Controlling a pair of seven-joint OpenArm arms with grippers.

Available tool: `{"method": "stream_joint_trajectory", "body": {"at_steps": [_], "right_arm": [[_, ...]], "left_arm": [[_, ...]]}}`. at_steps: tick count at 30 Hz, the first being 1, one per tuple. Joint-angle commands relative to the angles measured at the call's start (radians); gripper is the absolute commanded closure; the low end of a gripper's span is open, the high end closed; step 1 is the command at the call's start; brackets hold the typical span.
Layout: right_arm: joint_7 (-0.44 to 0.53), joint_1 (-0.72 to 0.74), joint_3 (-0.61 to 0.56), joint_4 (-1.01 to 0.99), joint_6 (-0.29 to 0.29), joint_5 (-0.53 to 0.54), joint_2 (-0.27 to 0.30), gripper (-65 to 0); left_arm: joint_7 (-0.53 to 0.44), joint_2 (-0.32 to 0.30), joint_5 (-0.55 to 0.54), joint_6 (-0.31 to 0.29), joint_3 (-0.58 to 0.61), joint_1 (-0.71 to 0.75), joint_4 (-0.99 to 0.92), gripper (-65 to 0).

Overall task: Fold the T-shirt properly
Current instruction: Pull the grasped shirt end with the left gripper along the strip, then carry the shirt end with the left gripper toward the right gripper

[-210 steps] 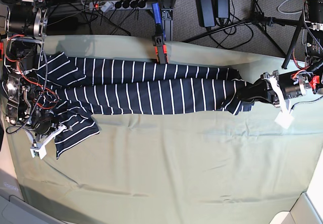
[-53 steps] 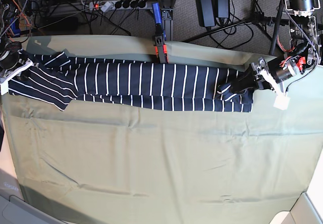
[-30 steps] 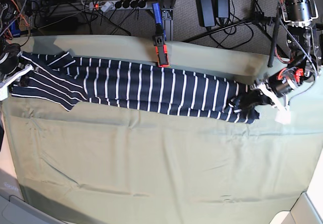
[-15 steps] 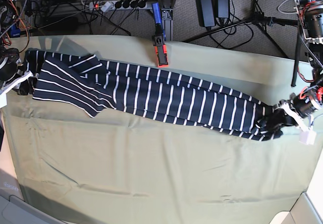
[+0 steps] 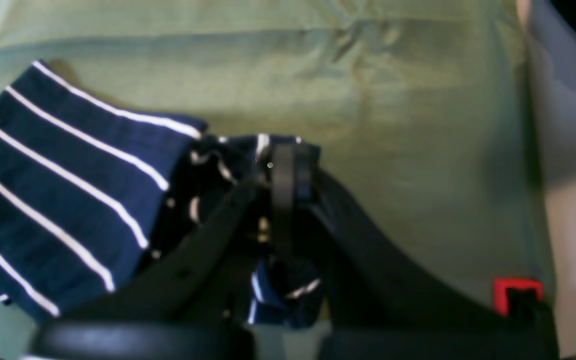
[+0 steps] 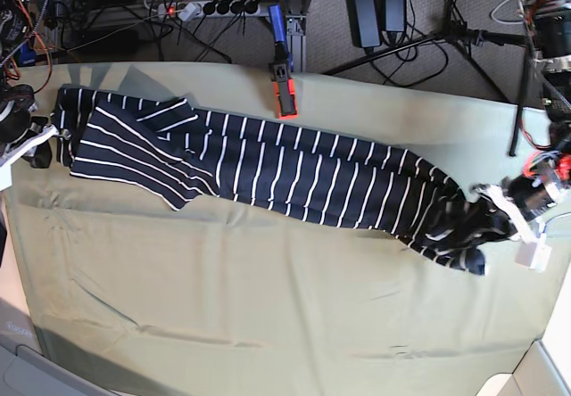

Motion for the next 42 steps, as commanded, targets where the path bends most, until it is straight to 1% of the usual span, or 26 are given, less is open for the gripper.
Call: {"method": "stream_joint_trajectory", "body": {"at_steps": [1,4,6,11,13,15,17,20,23,24,25,26,27,28,29,30,31,34,37,39,42], "right_arm": [[0.021,0.010,0.012,0.016,-0.016,0.008,0.022,0.0],[0.023,0.010,0.012,0.016,-0.016,0.008,0.022,0.0],[0.023,0.010,0.012,0.016,-0.016,0.004,0.023,0.0],[0.024,0.010,0.012,0.016,-0.016,0.006,0.023,0.0],[0.024,0.010,0.012,0.016,-0.016,0.008,0.023,0.0],[0.023,0.010,0.012,0.016,-0.016,0.008,0.023,0.0],[0.023,0.010,0.012,0.016,-0.015,0.007,0.023,0.0],[0.023,0.010,0.012,0.016,-0.015,0.002,0.023,0.0],[0.019,0.010,0.012,0.016,-0.016,-0.004,0.023,0.0],[0.019,0.010,0.012,0.016,-0.016,-0.004,0.023,-8.4],[0.016,0.010,0.012,0.016,-0.016,-0.004,0.023,-21.3],[0.003,0.010,0.013,0.016,-0.016,-0.004,0.023,-33.6],[-0.011,0.010,0.016,0.016,-0.018,-0.004,0.023,-43.0],[-0.024,0.010,0.017,0.016,-0.019,-0.005,0.023,-44.9],[-0.034,0.010,0.020,0.016,-0.019,-0.014,0.023,-44.8],[-0.042,0.009,0.023,0.015,-0.019,-0.024,0.023,-44.8],[-0.048,0.009,0.025,0.012,-0.019,-0.031,0.023,-44.8],[-0.049,0.007,0.041,-0.010,-0.019,-0.042,0.023,-44.8],[-0.049,0.007,0.053,-0.050,-0.019,-0.040,0.029,-44.8],[-0.048,0.007,0.052,-0.092,-0.019,-0.023,0.039,-44.8],[-0.048,0.007,0.052,-0.161,-0.017,0.024,0.039,-44.8]], "left_arm": [[-0.018,0.014,-0.021,-0.015,0.028,-0.005,0.069,0.0],[-0.023,0.095,0.035,-0.015,0.170,0.024,0.177,0.0],[-0.040,0.150,0.072,-0.015,0.278,0.030,0.188,0.0],[-0.115,0.314,0.315,-0.015,0.492,0.024,0.179,0.0],[-0.151,0.362,0.401,-0.015,0.554,0.019,0.147,0.0],[-0.165,0.394,0.456,-0.015,0.602,-0.002,0.084,0.0],[-0.164,0.413,0.485,-0.015,0.636,-0.038,0.006,0.0],[-0.166,0.428,0.492,-0.015,0.649,-0.092,-0.102,0.0],[-0.171,0.427,0.492,-0.015,0.649,-0.138,-0.174,0.0],[-0.169,0.427,0.493,-0.015,0.649,-0.149,-0.190,0.0],[-0.166,0.427,0.493,-0.015,0.649,-0.158,-0.201,0.0],[-0.163,0.427,0.493,-0.015,0.649,-0.163,-0.205,-3.5],[-0.163,0.427,0.492,-0.015,0.649,-0.164,-0.207,-9.5],[-0.162,0.427,0.492,-0.015,0.649,-0.164,-0.207,-16.1],[-0.158,0.427,0.492,-0.015,0.649,-0.163,-0.207,-22.4],[-0.154,0.428,0.491,-0.015,0.649,-0.163,-0.207,-27.4],[-0.148,0.427,0.489,-0.015,0.649,-0.163,-0.207,-30.0],[-0.118,0.428,0.458,0.016,0.650,-0.163,-0.206,-30.3],[-0.087,0.436,0.385,0.018,0.650,-0.164,-0.206,-30.3],[-0.077,0.447,0.370,0.018,0.650,-0.163,-0.206,-30.3],[-0.069,0.458,0.353,0.017,0.650,-0.163,-0.205,-30.3]]}}
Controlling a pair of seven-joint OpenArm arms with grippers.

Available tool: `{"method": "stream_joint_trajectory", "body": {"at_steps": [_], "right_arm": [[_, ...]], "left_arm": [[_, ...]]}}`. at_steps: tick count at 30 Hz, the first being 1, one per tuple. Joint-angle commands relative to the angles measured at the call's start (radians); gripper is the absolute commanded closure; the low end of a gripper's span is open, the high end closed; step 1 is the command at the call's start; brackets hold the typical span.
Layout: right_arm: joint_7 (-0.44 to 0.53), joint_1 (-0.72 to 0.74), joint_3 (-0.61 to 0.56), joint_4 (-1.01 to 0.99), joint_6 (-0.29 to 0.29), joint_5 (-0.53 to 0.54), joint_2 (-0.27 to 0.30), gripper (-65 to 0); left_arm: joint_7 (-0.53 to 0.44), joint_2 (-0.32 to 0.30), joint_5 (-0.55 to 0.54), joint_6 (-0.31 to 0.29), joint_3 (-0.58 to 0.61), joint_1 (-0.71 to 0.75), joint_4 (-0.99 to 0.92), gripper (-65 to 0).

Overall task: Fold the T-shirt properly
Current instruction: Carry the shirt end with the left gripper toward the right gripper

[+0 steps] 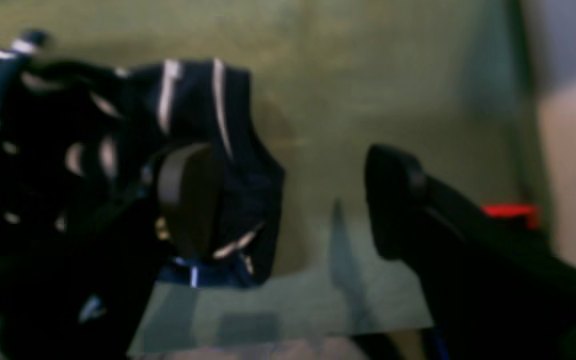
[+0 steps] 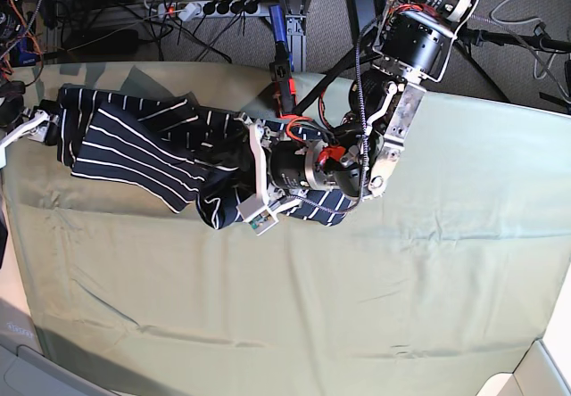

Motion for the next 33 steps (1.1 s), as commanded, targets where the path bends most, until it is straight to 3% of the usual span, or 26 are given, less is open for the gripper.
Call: {"method": "stream_joint_trajectory", "body": {"at_steps": [1,12,33], "right_arm": [[0.015,0.008,0.011,-0.010,-0.014,0.026,0.022,-44.7],[-0.041,0.007,0.000,-0.021,0.062,0.226,0.012,-44.7],[-0.006,0.008,-0.001,-0.047,0.065,0.207,-0.002,-44.7]], "left_arm": [[-0.016,0.010,-0.024,0.003,0.001,-0.021,0.016,-30.3],[-0.010,0.010,-0.024,0.003,0.001,-0.016,0.105,-30.3],[0.021,0.009,-0.025,0.003,0.001,0.000,0.153,-30.3]]}}
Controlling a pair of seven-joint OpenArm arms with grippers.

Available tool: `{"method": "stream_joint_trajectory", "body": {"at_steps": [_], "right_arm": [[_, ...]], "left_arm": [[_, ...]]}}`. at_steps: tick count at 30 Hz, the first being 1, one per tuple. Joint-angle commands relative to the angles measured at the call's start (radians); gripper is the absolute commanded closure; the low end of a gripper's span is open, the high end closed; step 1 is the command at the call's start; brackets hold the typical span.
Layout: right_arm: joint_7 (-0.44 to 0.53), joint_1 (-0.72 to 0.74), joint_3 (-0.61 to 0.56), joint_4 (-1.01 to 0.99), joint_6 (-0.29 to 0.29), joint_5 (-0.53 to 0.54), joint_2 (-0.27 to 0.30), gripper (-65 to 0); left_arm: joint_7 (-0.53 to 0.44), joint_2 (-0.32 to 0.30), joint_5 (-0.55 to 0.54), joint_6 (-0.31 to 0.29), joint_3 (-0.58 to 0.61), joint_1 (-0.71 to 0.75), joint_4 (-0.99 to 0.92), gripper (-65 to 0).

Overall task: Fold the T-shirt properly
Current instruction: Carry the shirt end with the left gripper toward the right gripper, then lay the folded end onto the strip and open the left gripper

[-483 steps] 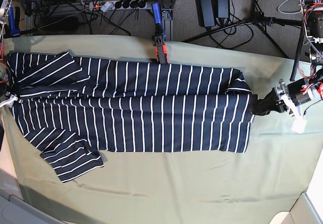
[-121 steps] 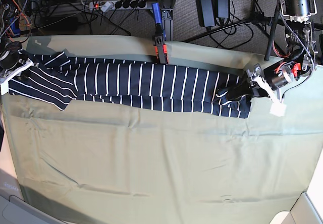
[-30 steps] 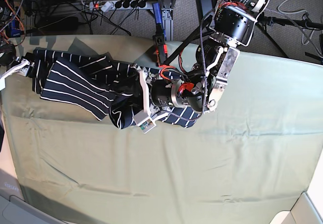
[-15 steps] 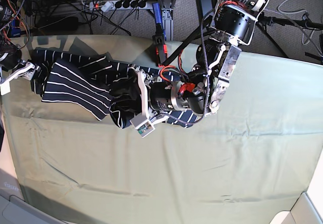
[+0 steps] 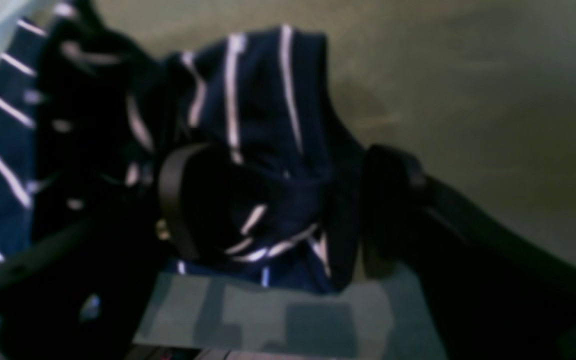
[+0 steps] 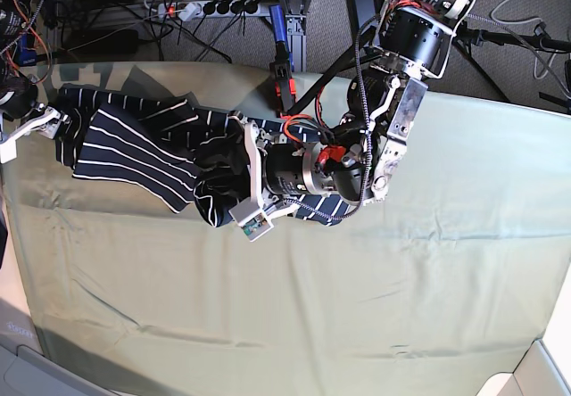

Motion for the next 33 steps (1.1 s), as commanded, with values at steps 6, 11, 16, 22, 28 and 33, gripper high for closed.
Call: {"method": "stream_joint_trajectory", "body": {"at_steps": [6,11,16,22,28,33], "right_arm": [[0.024,0.008,-0.042,-0.027,0.083,0.044,0.022,-44.7],[0.039,0.009,-0.139,-0.027,0.083,0.029,0.022,-44.7],[0.042,0.010,-0.166,-0.027,0.082,0.017,0.022,-39.2],[0.051,0.010,-0.166,-0.027,0.082,0.016,0.023,-7.6],[0.066,0.010,-0.166,-0.026,0.082,-0.024,0.023,0.0],[0.068,0.010,-0.166,-0.026,0.082,-0.027,0.022,0.0]], "left_arm": [[-0.016,0.006,-0.020,0.003,0.000,0.022,0.041,-30.3],[-0.008,0.005,-0.001,0.003,0.000,0.039,0.042,-30.3],[-0.008,-0.032,0.000,0.003,-0.002,0.039,0.056,-30.3],[-0.008,-0.098,-0.017,0.003,-0.002,0.042,0.138,-30.2],[-0.009,-0.150,-0.029,0.003,-0.002,0.041,0.177,-30.2],[-0.091,-0.171,0.024,0.000,-0.074,0.035,0.201,-30.0]]}}
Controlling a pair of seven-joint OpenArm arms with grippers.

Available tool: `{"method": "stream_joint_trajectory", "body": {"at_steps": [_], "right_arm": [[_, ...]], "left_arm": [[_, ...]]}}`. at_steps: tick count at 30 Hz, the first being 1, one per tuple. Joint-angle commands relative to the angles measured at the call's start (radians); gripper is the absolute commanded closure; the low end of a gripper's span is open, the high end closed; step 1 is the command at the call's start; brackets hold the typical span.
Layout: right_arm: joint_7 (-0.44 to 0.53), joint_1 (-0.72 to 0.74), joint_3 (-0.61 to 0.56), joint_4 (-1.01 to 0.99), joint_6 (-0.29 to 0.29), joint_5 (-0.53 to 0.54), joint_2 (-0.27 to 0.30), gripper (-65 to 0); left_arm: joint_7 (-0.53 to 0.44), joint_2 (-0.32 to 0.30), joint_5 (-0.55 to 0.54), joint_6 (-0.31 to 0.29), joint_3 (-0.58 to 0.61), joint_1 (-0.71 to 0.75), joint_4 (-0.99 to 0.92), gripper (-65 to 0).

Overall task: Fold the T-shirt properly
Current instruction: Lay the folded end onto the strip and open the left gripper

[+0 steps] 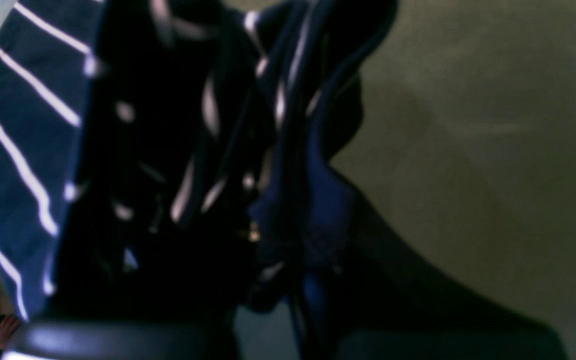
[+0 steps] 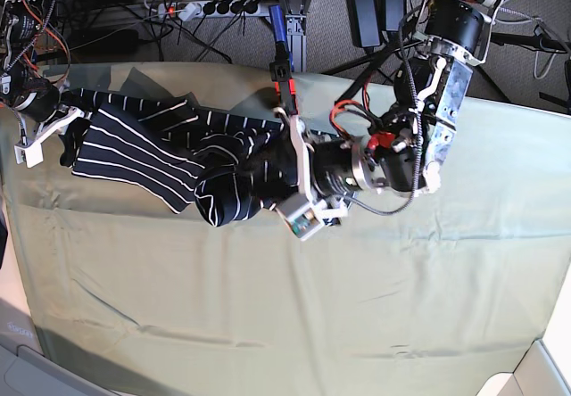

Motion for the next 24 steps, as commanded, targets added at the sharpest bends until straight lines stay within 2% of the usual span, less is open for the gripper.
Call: {"method": "stream_joint_trajectory", "body": {"at_steps": [1,2,4,6,8,14,18,24], "right_arm": [[-0.004,-0.001,0.002,0.007,0.063,-0.019,0.015,0.0],[-0.008,-0.001,0.002,0.007,0.063,-0.019,0.015,0.0],[-0.011,-0.001,0.002,0.007,0.063,-0.019,0.014,0.0],[-0.011,0.000,0.002,0.007,0.063,-0.019,0.014,0.0],[-0.010,0.000,0.002,0.007,0.063,-0.019,0.014,0.0],[-0.011,0.000,0.002,0.007,0.063,-0.019,0.014,0.0],[-0.011,-0.001,0.002,0.007,0.063,-0.019,0.014,0.0],[-0.011,-0.003,0.002,0.007,0.063,-0.026,0.014,0.0]], "left_arm": [[-0.060,-0.008,0.033,0.000,-0.036,-0.024,0.018,-29.5],[-0.112,-0.009,0.089,0.000,-0.067,-0.026,0.018,-26.7],[-0.183,-0.009,0.162,0.000,-0.111,-0.030,0.011,-14.5],[-0.199,-0.008,0.167,0.000,-0.116,-0.041,-0.013,-5.1],[-0.214,0.000,0.173,0.000,-0.103,-0.040,-0.041,0.0],[-0.321,0.085,0.317,0.003,-0.013,-0.038,-0.171,0.0],[-0.313,0.147,0.320,0.004,0.034,-0.037,-0.219,0.0],[-0.307,0.198,0.337,0.005,0.130,-0.029,-0.224,0.0]]}}
